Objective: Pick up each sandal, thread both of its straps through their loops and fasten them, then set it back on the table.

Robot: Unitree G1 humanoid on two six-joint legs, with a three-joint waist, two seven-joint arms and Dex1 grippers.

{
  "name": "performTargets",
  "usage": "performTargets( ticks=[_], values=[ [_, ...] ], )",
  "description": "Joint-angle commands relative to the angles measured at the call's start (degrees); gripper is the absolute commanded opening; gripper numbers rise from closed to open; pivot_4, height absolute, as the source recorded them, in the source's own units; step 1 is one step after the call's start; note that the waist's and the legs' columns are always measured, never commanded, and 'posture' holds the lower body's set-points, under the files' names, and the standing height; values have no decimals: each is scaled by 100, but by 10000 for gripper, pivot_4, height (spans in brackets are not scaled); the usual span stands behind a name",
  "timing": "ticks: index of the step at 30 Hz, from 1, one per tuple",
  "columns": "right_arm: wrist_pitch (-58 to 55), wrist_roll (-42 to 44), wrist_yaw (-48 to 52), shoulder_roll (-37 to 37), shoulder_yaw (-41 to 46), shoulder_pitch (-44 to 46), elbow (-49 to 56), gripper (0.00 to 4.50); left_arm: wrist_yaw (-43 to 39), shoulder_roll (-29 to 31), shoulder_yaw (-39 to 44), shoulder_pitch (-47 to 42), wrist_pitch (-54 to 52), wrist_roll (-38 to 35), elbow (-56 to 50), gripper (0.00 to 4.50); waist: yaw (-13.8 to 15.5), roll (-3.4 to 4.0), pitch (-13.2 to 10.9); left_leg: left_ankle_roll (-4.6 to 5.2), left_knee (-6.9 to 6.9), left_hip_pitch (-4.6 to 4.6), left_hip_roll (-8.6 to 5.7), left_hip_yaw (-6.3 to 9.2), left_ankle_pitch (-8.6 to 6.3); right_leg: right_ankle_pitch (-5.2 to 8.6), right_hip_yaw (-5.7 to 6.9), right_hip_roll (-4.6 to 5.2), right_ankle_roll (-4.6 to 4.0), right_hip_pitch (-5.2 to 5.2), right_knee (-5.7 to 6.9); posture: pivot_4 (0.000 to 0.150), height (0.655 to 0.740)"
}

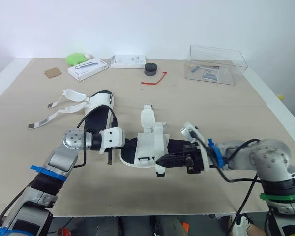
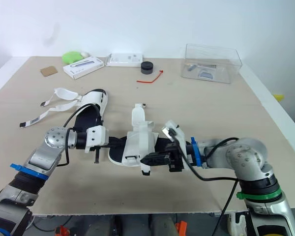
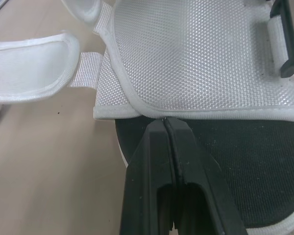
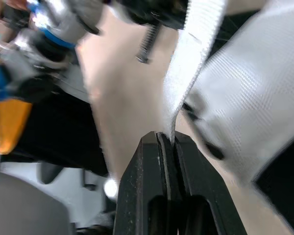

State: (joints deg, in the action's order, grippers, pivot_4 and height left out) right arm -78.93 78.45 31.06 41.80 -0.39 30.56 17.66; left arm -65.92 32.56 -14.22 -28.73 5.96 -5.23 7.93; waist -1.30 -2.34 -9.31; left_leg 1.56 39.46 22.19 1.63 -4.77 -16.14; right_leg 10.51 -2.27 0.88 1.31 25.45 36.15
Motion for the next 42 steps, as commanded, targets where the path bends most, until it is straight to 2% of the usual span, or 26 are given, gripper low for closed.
performTargets(
  ticks=[1,4,8,13,18,29,42],
  values=[
    [-118,880,-548,-49,410,721,-681,596,-49,17,-38,40,66,4,-113,0,-5,0,0,0,0,-1,0,1,0,-1,1,0,-1,-1,0,1500,7400],
    [-179,925,-920,-128,412,1133,-1259,596,-39,-8,-56,21,87,31,-76,0,-4,0,0,0,2,-1,0,0,1,-6,0,0,-3,-1,0,1500,7400],
    [-362,365,-1017,-265,279,1525,-2056,596,-25,-31,-69,1,100,49,-52,0,-1,2,2,4,1,6,0,2,-1,-3,3,0,-6,2,-1,1500,7400],
    [-797,213,-1148,-478,388,1689,-2520,596,-19,-1,-66,30,86,43,-73,0,2,3,2,18,2,21,-3,3,-10,-1,5,6,-3,10,-5,1500,7400],
    [-1316,441,-1339,-718,541,1766,-2707,596,-13,64,-52,117,75,51,-130,0,1,3,2,21,2,22,-4,3,-11,-1,7,9,-3,11,-6,1500,7400],
    [-1357,966,-2226,-1008,692,1841,-3254,596,35,64,-123,199,45,110,-239,0,-2,5,3,21,1,24,-4,6,-11,-1,11,7,-2,11,-6,1500,7400],
    [-1222,2395,-3060,-656,226,1605,-3375,596,45,74,-157,271,68,174,-299,0,-4,5,4,24,1,25,-4,8,-13,0,13,7,-2,11,-7,1500,7400]
  ],
)
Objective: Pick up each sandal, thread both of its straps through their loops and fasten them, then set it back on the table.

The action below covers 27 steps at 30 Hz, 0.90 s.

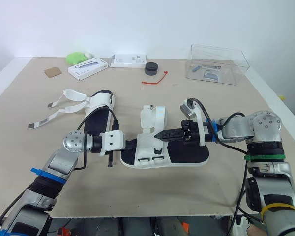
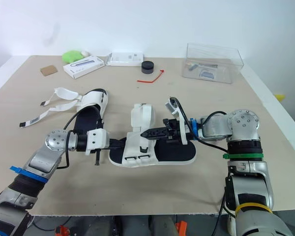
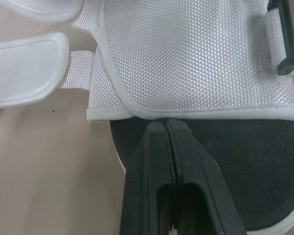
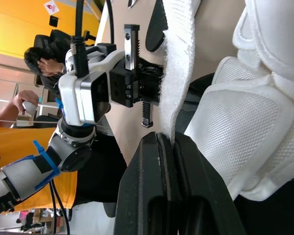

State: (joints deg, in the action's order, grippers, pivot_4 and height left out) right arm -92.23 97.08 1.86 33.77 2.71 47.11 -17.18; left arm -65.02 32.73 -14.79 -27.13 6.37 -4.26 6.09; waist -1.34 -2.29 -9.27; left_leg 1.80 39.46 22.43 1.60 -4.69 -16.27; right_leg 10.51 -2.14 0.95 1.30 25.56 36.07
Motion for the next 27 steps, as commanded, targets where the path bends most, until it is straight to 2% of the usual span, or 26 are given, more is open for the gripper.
performTargets(
  ticks=[1,11,21,27],
  values=[
    [168,673,-198,205,-171,-78,142,596,-44,58,-102,115,27,80,-118,0,0,0,0,0,0,0,0,0,0,0,0,0,0,0,0,1500,7400],
    [906,1577,-718,575,-863,-336,493,596,-25,40,-108,93,6,92,-124,0,0,1,0,3,0,1,0,1,-1,2,0,1,3,0,-2,1500,7400],
    [1074,1581,-773,775,-1180,-475,706,596,-2,20,-130,73,4,110,-87,0,1,1,2,3,0,2,0,3,-2,2,1,3,3,-1,-2,1500,7400],
    [1086,1216,-687,847,-1277,-592,965,596,9,34,-128,55,12,130,-64,0,2,1,2,3,0,2,0,6,-2,3,3,12,2,-1,-2,1500,7400]
  ],
)
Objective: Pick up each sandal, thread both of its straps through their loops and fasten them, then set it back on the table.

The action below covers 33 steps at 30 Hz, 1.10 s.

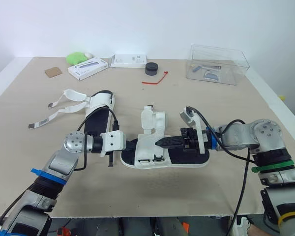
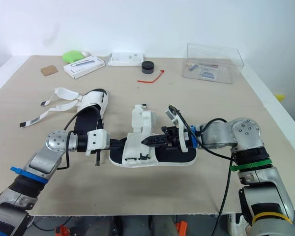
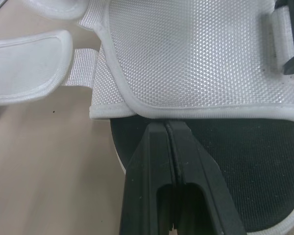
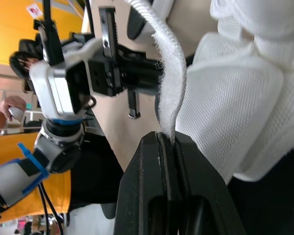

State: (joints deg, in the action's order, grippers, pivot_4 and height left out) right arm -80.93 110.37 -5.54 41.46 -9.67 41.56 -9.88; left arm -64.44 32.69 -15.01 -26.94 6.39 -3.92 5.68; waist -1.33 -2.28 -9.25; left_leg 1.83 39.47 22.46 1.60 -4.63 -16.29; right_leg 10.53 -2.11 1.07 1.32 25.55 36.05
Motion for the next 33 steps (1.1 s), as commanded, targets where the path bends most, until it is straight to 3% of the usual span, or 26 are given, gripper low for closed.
performTargets(
  ticks=[1,19,24,33],
  values=[
    [-43,-183,87,72,-36,-46,264,596,-49,41,-107,38,10,98,-23,0,0,0,0,0,0,0,0,0,0,0,0,2,0,0,0,1500,7400],
    [-71,-1687,1321,68,169,-164,1764,596,-47,39,-106,12,-8,134,22,0,3,3,5,0,2,-2,1,3,0,1,5,2,-1,-1,0,1500,7400],
    [101,-2147,1699,20,358,-94,1890,17826,-60,31,-117,-21,14,139,69,0,4,3,5,0,2,-1,1,4,0,1,7,1,-2,-1,0,1500,7400],
    [158,-2841,1983,-234,696,554,1289,17826,-83,25,-154,-22,30,137,56,0,7,4,5,0,9,-1,0,3,0,1,27,-4,-3,-2,2,1500,7400]
  ],
)
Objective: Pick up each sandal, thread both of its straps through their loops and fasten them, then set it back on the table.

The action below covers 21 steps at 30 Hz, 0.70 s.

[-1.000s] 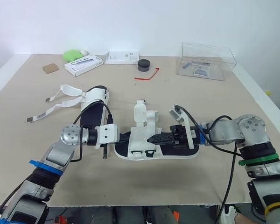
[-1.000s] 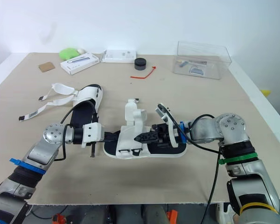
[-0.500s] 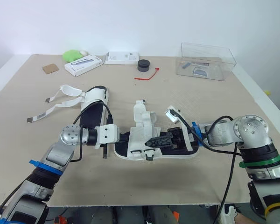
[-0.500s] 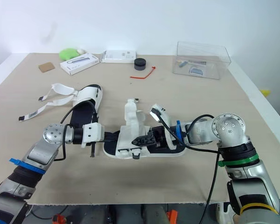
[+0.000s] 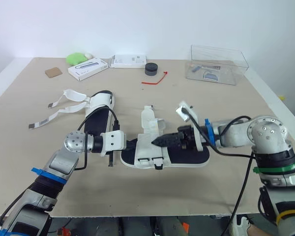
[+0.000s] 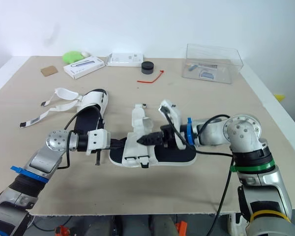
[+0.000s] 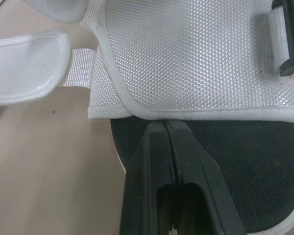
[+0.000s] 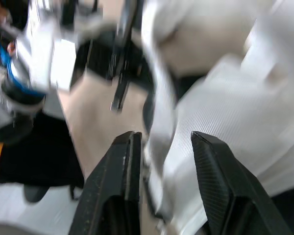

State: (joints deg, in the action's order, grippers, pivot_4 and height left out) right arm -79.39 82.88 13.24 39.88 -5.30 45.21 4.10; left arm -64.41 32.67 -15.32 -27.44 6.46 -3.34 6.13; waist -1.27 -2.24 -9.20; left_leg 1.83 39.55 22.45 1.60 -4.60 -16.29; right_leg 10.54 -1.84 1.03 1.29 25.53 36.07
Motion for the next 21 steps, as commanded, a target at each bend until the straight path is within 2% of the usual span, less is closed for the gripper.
performTargets(
  ticks=[1,3,4,7,21],
  values=[
    [-37,-128,124,-110,292,212,-151,17826,-87,31,-122,32,22,78,6,0,2,0,0,0,0,1,0,1,0,1,1,-1,-1,0,0,1500,7400],
    [-101,-202,154,-172,341,190,-153,17826,-88,38,-119,39,19,76,-5,0,3,0,0,0,-1,2,0,3,0,1,2,3,-1,0,0,1500,7400],
    [-127,-233,162,-196,353,139,-112,12499,-89,43,-117,42,18,76,-10,0,3,0,0,0,-1,3,0,3,0,1,2,5,-1,0,0,1500,7400],
    [-231,-289,204,-240,365,-47,73,445,-88,52,-116,45,19,82,-14,0,3,0,0,0,-2,3,0,4,0,1,3,13,-1,0,0,1500,7400],
    [-310,-401,246,-178,545,-1090,1232,445,-71,32,-158,90,0,101,-80,0,2,2,2,0,0,0,0,11,0,1,10,10,-2,-4,0,1500,7400]
  ],
)
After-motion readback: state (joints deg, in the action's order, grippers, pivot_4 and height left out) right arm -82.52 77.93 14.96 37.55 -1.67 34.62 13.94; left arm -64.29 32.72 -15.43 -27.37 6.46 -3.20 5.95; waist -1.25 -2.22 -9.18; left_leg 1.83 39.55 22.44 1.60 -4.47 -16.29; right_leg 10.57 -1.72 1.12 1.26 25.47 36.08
